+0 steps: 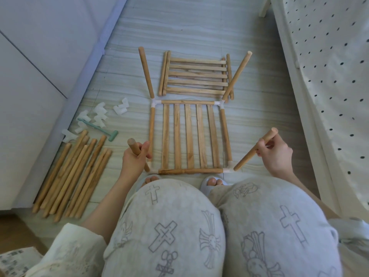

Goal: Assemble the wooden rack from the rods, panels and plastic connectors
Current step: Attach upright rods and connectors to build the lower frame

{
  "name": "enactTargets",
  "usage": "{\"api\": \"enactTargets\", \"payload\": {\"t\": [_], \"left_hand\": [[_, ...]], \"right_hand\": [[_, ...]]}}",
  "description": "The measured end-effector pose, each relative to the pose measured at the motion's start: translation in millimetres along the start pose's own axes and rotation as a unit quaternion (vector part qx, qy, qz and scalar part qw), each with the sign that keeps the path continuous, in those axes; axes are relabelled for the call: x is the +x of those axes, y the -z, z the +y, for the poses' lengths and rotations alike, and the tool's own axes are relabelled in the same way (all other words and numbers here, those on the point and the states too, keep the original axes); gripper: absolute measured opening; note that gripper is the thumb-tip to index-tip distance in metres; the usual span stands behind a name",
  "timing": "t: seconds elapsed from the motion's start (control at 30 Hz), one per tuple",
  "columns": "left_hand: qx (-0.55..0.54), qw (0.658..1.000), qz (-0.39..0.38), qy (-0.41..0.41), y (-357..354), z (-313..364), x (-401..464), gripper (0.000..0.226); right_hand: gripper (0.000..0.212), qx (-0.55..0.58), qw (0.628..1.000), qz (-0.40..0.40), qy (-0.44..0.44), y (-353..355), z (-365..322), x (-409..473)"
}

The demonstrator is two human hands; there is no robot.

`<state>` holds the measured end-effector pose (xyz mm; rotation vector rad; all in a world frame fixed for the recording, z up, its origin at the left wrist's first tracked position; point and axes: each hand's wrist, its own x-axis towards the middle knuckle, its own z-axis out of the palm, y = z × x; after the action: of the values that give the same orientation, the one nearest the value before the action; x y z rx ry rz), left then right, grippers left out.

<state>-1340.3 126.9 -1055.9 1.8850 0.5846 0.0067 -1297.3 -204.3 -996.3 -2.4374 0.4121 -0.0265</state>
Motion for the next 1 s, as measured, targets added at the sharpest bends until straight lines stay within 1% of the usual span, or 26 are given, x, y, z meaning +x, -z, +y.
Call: {"api": "enactTargets", "payload": {"t": [0.23,0.4,0.47,0.57,0.63,0.7,0.73,0.77,0.8,0.83,0.87,0.9,0.93,1.0], "left_hand": [[0.015,1.000,-0.007,0.012,0.1,5.1,-3.2,0.037],[0.013,1.000,0.001,0.017,0.7,5.1,-3.8,0.042],[0.019,1.000,0.002,0.022,-0.1,5.6,-3.8,0.041],[0.041,0.999,-0.012,0.033,2.7,6.3,-3.9,0.036],[0.049,0.998,-0.014,0.025,7.4,7.7,-4.4,0.025],[0.053,0.999,-0.007,-0.002,13.0,14.0,-7.4,0.017],[0.060,0.998,0.000,-0.024,15.9,18.1,-9.2,0.015],[0.075,0.996,0.008,-0.047,18.9,23.7,-11.1,0.015],[0.098,0.993,0.011,-0.070,22.3,28.0,-11.8,0.015],[0.133,0.987,0.009,-0.092,25.3,33.5,-12.5,0.017],[0.184,0.976,0.004,-0.113,28.4,36.9,-11.6,0.020],[0.246,0.961,0.002,-0.129,31.7,40.9,-11.6,0.024],[0.306,0.941,0.007,-0.145,34.8,42.9,-10.8,0.028],[0.374,0.907,0.038,-0.191,39.1,47.2,-9.8,0.030]], "right_hand": [[0.013,0.019,1.000,-0.004,-0.008,2.9,3.7,-1.0],[0.014,-0.009,0.998,-0.063,-0.007,4.5,15.6,-3.2],[0.013,-0.038,0.995,-0.094,-0.007,9.3,14.6,0.0],[0.012,-0.093,0.984,-0.149,-0.001,19.0,4.5,10.3],[0.011,-0.113,0.980,-0.160,0.021,24.0,-3.5,16.0],[0.014,-0.155,0.972,-0.169,0.053,26.1,-9.2,19.0],[0.014,-0.197,0.961,-0.181,0.072,26.4,-12.8,19.1],[0.013,-0.254,0.942,-0.198,0.091,26.0,-16.4,18.4],[0.014,-0.321,0.915,-0.219,0.111,25.8,-21.0,16.4],[0.017,-0.392,0.878,-0.238,0.135,25.3,-25.5,14.1],[0.024,-0.457,0.837,-0.252,0.163,25.0,-29.6,11.9],[0.033,-0.511,0.797,-0.259,0.192,24.7,-33.2,10.2],[0.037,-0.549,0.764,-0.262,0.217,24.8,-36.2,9.4],[0.029,-0.591,0.718,-0.253,0.268,23.7,-38.2,11.5]]}}
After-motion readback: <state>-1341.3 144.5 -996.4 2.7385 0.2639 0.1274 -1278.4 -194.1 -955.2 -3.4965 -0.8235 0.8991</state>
